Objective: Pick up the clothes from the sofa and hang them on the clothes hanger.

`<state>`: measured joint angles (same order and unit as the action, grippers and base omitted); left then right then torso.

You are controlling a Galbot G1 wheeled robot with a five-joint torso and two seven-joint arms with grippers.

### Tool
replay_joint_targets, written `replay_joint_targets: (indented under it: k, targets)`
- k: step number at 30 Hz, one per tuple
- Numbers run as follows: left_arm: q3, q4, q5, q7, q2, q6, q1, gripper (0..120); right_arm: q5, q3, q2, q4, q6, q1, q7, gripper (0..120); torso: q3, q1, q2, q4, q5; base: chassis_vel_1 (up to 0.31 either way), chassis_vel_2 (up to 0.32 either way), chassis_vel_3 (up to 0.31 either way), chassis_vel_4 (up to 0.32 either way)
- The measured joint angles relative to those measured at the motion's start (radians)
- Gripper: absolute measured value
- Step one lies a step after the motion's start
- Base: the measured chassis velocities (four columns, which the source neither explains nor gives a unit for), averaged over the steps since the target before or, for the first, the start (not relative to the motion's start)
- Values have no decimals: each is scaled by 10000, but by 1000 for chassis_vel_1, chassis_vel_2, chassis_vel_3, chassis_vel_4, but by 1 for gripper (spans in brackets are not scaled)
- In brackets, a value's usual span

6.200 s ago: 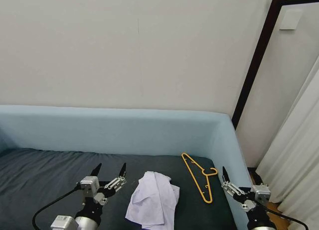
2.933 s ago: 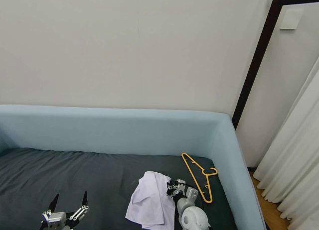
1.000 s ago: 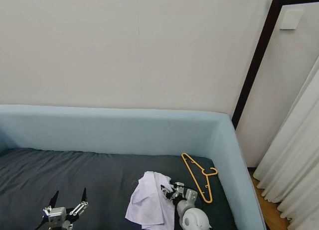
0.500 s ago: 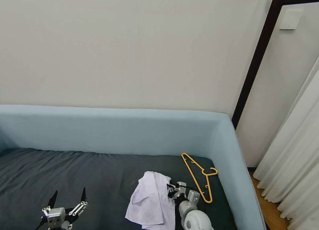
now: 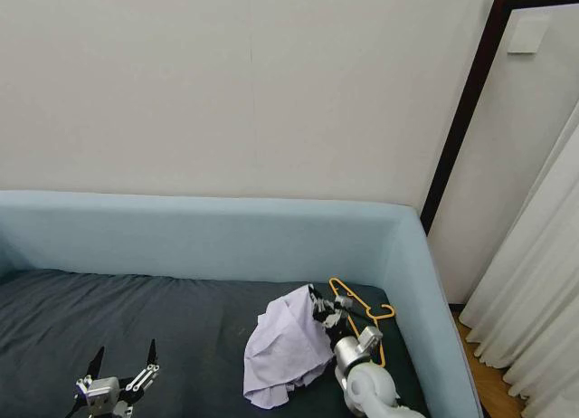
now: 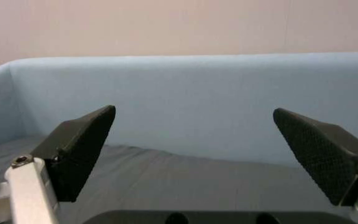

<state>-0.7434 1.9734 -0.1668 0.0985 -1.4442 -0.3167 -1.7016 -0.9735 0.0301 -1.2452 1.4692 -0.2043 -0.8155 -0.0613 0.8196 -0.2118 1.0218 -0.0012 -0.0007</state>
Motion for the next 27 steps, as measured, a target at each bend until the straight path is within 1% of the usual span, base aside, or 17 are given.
replay_joint_targets:
  k: [1,3,5,6,8,11,12,14,16,17,21,22,26,27]
  targets:
    - [0,0,0,0,0,0,0,100,0,0,0,0,0,0,0,0,0,0,0,0,0,0,0,0,0]
    - [-23,53,0,0,-15,0,-7,100,-396,307,376,341,-68,732,42,0,1,0,0,1,1,0,0,0,0]
    - [-53,87,-3,0,-23,0,-7,100,-593,495,580,483,-81,1231,49,0,0,0,0,1,1,0,0,0,0]
    - [-53,87,-3,0,-23,0,-7,100,-593,495,580,483,-81,1231,49,0,0,0,0,1,1,0,0,0,0]
    - [-108,145,-10,2,-48,14,-16,100,-777,735,759,492,-122,1994,36,0,1,0,0,-1,2,0,0,0,0]
    - [-156,164,-22,5,-91,25,-4,100,-1083,863,783,375,-158,2866,110,0,0,0,0,3,0,0,0,0,0]
    - [-156,164,-22,5,-91,25,-4,100,-1083,863,783,375,-158,2866,110,0,0,0,0,3,0,0,0,0,0]
    - [-171,164,-40,16,-115,36,20,100,-1286,981,853,343,-158,3495,223,0,2,-2,-1,0,4,0,0,0,0]
    - [-184,162,-54,21,-120,49,39,100,-1459,1110,955,396,-157,4107,320,0,1,0,0,-1,1,0,0,0,0]
    - [-184,162,-54,21,-120,49,39,100,-1459,1110,955,396,-157,4107,320,0,1,0,0,-1,1,0,0,0,0]
    - [-215,65,-92,32,-54,179,190,100,-1953,1466,1201,820,-99,5545,579,0,0,-1,-1,1,-1,0,0,0,0]
    - [-215,65,-92,32,-54,179,190,100,-1953,1466,1201,820,-99,5545,579,0,0,-1,-1,1,-1,0,0,0,0]
    - [-171,-35,-119,44,-22,273,328,100,-2324,1788,1399,1177,-32,6666,744,0,1,0,-1,0,-1,0,0,0,0]
    - [-171,-35,-119,44,-22,273,328,100,-2324,1788,1399,1177,-32,6666,744,0,1,0,-1,0,-1,0,0,0,0]
